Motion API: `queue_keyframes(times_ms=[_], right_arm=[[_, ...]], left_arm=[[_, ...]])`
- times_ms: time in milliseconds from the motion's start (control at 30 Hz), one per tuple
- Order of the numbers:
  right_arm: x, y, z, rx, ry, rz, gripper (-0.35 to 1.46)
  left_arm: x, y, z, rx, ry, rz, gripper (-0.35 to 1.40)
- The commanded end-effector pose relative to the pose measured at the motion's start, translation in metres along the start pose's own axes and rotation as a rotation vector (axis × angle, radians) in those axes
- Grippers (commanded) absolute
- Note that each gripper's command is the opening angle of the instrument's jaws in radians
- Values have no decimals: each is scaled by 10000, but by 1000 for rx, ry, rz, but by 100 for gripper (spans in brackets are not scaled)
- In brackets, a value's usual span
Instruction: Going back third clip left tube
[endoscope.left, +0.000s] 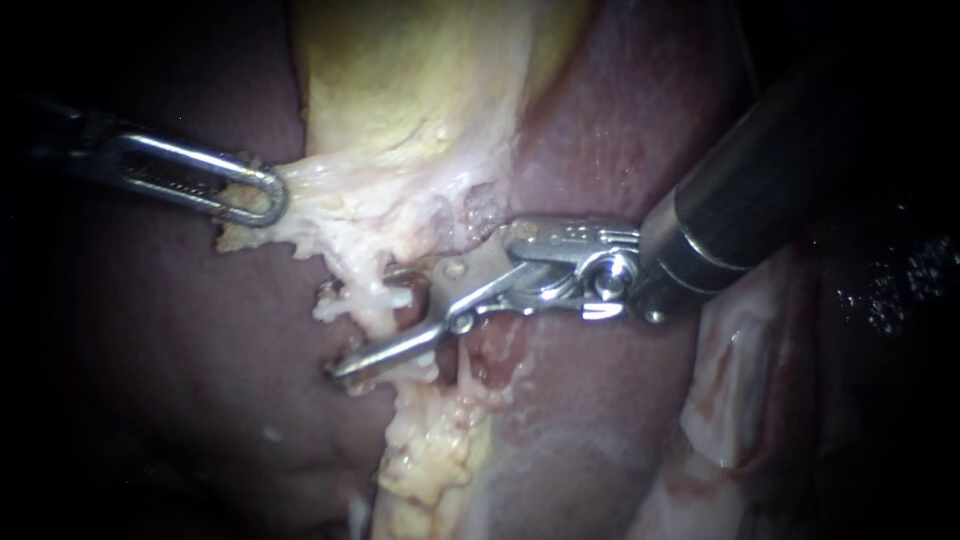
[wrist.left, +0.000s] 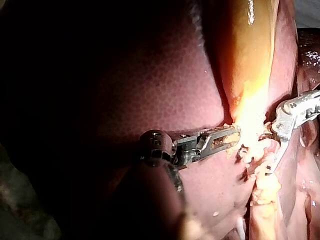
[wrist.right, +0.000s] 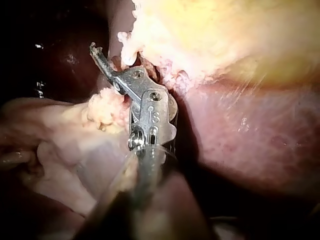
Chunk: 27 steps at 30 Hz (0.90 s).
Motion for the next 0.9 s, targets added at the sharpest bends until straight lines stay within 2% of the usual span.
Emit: queue_keyframes(times_ms=[33, 167, 400, 567, 900], right_arm=[[2, -2, -3, -4, 2, 1, 50], [8, -4, -11, -28, 8, 5, 50], [16, -16, -30, -134, 25, 11, 50], [15, -27, -40, -200, 37, 56, 50], [13, -29, -41, -182, 35, 69, 50]], left_arm=[[0, 0, 0, 0, 0, 0, -35], [0, 0, 0, 0, 0, 0, -35], [0, 0, 0, 0, 0, 0, -35], [0, 0, 0, 0, 0, 0, -35], [0, 0, -1, 0, 0, 0, -35]])
